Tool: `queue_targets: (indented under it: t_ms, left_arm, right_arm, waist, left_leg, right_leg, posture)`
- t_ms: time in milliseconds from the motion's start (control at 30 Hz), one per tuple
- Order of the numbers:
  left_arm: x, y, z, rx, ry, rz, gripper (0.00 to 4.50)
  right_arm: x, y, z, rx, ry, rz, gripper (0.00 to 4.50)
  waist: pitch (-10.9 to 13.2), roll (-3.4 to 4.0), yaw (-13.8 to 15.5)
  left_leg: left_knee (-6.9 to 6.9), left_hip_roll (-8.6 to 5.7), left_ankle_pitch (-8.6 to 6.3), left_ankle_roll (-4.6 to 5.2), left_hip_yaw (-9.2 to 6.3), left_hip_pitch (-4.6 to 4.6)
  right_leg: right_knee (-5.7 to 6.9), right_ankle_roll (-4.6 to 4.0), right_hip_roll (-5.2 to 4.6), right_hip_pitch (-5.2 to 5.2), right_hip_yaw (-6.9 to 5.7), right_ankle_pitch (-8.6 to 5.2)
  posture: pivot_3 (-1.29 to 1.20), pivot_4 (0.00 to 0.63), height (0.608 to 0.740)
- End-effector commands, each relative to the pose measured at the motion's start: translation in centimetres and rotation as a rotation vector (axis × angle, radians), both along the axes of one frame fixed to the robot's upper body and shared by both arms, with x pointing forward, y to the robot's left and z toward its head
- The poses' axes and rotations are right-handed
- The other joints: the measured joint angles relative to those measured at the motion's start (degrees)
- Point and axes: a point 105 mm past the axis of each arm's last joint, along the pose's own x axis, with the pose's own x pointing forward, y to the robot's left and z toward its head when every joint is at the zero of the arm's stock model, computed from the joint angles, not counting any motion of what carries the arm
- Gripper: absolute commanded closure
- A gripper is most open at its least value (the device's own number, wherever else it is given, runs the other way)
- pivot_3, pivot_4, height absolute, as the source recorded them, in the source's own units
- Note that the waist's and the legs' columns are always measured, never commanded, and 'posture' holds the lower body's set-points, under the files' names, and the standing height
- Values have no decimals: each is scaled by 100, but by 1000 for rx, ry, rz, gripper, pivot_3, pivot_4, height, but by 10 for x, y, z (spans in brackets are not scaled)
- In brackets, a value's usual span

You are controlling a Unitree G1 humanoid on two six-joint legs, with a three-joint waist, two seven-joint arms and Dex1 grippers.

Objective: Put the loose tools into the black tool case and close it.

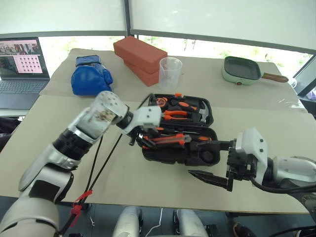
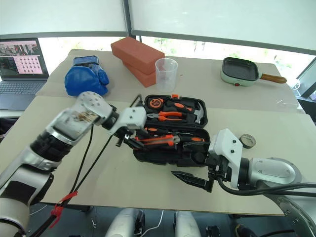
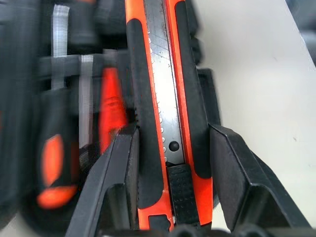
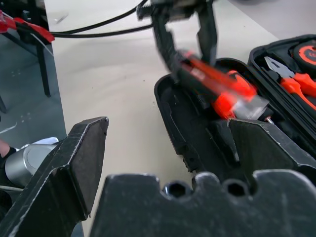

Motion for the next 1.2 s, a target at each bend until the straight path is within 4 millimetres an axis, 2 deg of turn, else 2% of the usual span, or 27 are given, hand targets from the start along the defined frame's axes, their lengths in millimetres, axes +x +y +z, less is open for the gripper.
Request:
queue_targets:
  t_ms: [33,200,367,500,667,700,800,900,1000,1133,1200]
  left_arm:
    - [-2,-2,-4,73,-35,-73,2874]
    - [8,-13,-18,123,-54,-81,2874]
    - [10,-20,-20,122,22,-35,2874]
    - [14,-19,-25,157,92,63,2874]
    - [11,-17,-27,178,130,93,2874]
    - [10,-17,-27,178,134,93,2087]
    - [8,-18,-21,150,147,90,1088]
    - [9,-20,0,81,179,115,155]
    - [11,-15,15,35,148,110,58]
    - [13,-9,21,-12,121,108,58]
    - [16,-8,20,-45,108,110,587]
  right_arm:
    - [-4,2,7,9,-30,-5,0]
    - [-7,2,6,20,-33,-29,0]
    - [-8,1,5,19,-40,-46,0]
    - [-7,0,4,18,-46,-63,0]
    - [-4,-2,5,23,-55,-73,0]
    - [-3,-2,5,23,-56,-74,0]
    - [-2,-2,5,24,-57,-73,0]
    - [0,-1,4,24,-58,-69,0]
    - [0,-1,4,24,-57,-66,0]
    - [1,-3,3,22,-56,-69,0]
    - [1,-3,3,16,-56,-70,0]
  waist:
    - [0,0,-17]
    - [-4,6,-3]
    - [-5,8,-25]
    - [-7,11,-28]
    - [-8,12,-37]
    - [-8,12,-42]
    - [-8,12,-45]
    - [-8,14,-38]
    - [-8,13,-38]
    - [-8,13,-35]
    - [-8,13,-17]
  left_leg:
    - [0,1,0,0,0,0]
    - [2,0,0,1,-5,4]
    - [9,-1,-3,5,-8,2]
    - [9,-1,-2,5,-10,3]
    - [9,-1,-3,5,-11,4]
    - [9,0,-3,5,-11,4]
    - [9,0,-3,5,-11,2]
    - [9,0,-3,5,-11,2]
    - [10,0,-3,5,-10,-3]
    - [9,0,-3,5,-10,-1]
    - [10,-1,-3,5,-10,-1]
  right_leg:
    - [1,0,0,0,0,0]
    - [1,1,0,8,0,0]
    - [1,6,1,9,7,2]
    - [4,6,2,8,7,2]
    - [5,7,3,8,8,2]
    - [6,6,4,7,9,2]
    - [8,6,4,3,11,2]
    - [7,7,4,4,12,1]
    - [7,7,3,-1,12,1]
    - [8,7,2,0,12,1]
    - [8,7,1,1,12,1]
  posture:
    - [0,150,738]
    - [0,150,738]
    - [0,150,738]
    - [0,150,738]
    - [0,150,738]
    - [0,150,738]
    - [0,150,738]
    - [0,150,738]
    - [0,150,738]
    - [0,150,738]
    - [0,150,738]
